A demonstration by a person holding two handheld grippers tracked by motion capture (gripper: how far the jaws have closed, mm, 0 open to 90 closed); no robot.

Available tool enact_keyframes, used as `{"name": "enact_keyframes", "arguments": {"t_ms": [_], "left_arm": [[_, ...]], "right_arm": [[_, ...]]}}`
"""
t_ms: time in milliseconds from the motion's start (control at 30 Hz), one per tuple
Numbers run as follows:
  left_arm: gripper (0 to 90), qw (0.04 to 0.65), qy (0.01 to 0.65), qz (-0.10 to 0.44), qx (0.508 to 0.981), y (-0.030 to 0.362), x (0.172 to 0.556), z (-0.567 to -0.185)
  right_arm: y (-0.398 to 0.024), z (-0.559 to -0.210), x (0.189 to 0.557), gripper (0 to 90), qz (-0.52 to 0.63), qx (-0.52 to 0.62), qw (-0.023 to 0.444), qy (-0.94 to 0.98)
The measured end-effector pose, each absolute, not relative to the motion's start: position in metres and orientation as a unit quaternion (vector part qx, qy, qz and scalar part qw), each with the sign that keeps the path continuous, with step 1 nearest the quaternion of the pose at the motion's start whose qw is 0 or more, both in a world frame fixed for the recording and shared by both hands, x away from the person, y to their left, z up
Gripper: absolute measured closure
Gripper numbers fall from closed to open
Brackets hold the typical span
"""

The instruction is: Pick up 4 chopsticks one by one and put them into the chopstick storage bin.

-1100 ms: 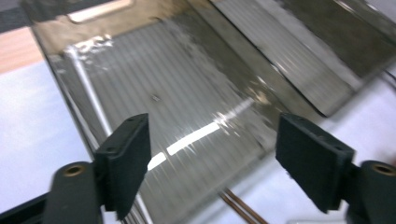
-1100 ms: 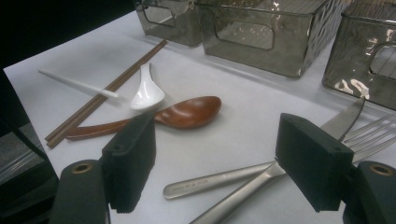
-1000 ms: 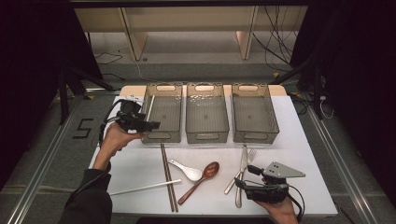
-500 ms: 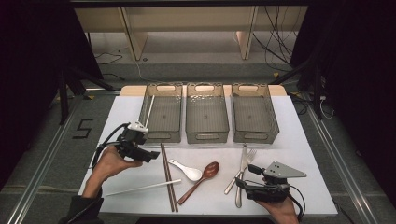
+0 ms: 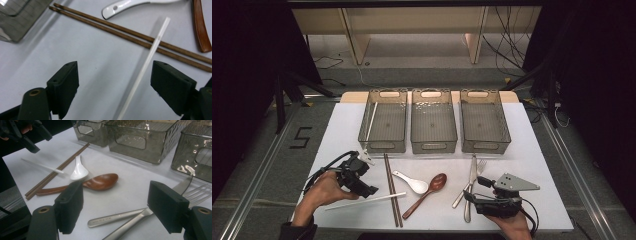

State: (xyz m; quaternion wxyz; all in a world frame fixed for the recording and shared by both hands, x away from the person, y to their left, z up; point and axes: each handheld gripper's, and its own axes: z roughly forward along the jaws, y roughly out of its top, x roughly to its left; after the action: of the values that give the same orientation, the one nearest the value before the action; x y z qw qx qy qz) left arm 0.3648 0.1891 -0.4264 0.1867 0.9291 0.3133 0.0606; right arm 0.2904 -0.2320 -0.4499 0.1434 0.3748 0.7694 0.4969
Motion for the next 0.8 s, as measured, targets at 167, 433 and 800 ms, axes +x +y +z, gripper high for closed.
{"name": "enact_keyframes", "arguments": {"t_ms": [167, 433, 800], "left_arm": [[28.2, 0.162, 0.303, 0.041, 0.938, 0.189, 0.361, -0.435], [37.7, 0.130, 0.295, 0.025, 0.946, 0.186, 0.356, -0.447], [51.9, 0.096, 0.280, 0.010, 0.955, 0.189, 0.353, -0.457]], "right_arm": [[-0.232, -0.450, 0.290, 29.7, 0.496, 0.374, 0.144, 0.770], [-0.232, -0.450, 0.290, 29.7, 0.496, 0.373, 0.145, 0.770], [-0.232, -0.450, 0.290, 29.7, 0.497, 0.373, 0.145, 0.770]]}}
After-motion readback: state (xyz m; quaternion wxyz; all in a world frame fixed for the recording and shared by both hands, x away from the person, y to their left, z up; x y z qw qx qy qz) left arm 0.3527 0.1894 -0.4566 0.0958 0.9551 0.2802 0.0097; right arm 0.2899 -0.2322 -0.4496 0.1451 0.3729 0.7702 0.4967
